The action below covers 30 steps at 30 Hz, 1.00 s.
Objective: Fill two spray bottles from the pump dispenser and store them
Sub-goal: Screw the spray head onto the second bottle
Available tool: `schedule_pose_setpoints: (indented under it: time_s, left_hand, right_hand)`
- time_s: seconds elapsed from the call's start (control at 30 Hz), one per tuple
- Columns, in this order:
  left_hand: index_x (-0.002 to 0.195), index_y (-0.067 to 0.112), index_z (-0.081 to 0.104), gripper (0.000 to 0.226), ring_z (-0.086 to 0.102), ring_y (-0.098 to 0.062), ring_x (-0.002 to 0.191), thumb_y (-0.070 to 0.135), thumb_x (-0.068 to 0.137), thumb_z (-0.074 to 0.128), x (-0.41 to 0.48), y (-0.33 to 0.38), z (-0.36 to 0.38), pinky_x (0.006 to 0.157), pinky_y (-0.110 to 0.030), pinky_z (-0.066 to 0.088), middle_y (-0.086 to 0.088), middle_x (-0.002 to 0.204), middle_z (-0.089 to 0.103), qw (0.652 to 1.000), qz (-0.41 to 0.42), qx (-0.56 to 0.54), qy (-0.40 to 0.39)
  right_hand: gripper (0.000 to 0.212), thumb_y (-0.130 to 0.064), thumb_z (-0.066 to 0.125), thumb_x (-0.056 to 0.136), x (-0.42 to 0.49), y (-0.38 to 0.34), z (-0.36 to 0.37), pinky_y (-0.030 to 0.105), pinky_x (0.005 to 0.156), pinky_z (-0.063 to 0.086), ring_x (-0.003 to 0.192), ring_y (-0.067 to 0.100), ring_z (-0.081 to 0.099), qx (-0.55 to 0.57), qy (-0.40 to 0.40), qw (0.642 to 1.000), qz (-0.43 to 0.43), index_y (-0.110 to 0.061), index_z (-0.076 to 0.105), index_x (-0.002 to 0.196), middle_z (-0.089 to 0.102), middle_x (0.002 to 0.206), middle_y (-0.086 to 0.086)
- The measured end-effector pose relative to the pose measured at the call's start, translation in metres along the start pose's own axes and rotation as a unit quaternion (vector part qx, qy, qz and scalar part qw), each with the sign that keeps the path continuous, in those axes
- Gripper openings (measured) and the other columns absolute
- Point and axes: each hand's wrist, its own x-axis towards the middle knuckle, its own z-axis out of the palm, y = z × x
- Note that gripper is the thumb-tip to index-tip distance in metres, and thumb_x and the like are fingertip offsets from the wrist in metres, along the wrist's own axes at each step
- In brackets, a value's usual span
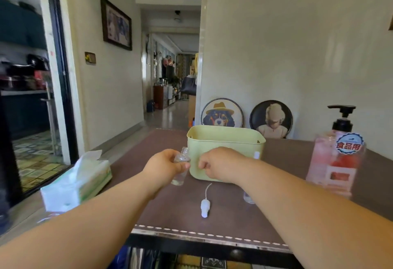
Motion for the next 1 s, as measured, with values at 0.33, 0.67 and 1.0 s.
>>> schedule_pose_setpoints:
  time_s: [0.33,0.67,1.0]
  left_hand:
    - [0.100,0.017,0.066,0.023,0.069,-0.028,0.100,0.019,0.079,0.073,0.001,-0.027,0.002,0.090,-0.041,0.053,-0.007,0.103,0.072,0.999,-0.029,-0.025,-0.008]
    - [0.100,0.018,0.066,0.023,0.069,-0.024,0.091,0.016,0.079,0.073,0.013,-0.022,0.010,0.090,-0.040,0.053,-0.006,0.102,0.072,0.998,-0.021,-0.059,-0.024]
    - [0.101,0.017,0.067,0.023,0.067,-0.020,0.085,0.014,0.079,0.073,0.020,-0.007,0.037,0.084,-0.037,0.053,-0.011,0.106,0.073,0.991,0.015,-0.099,-0.086]
  right_hand:
    - [0.046,-0.002,0.047,0.085,-0.006,0.006,0.074,0.033,0.085,0.047,0.109,0.023,0.055,-0.011,-0.137,0.988,-0.072,-0.027,0.056,0.122,0.064,0.119,-0.008]
    - [0.020,-0.038,0.047,0.094,0.012,0.015,-0.014,0.031,0.068,0.046,0.079,0.025,0.062,0.269,0.240,0.933,0.029,-0.021,0.058,0.091,0.068,0.088,0.002]
    - [0.013,-0.024,0.051,0.095,0.013,0.028,-0.051,0.020,0.068,0.050,0.075,0.012,0.067,0.528,0.244,0.813,0.028,-0.023,0.061,0.086,0.069,0.086,-0.002]
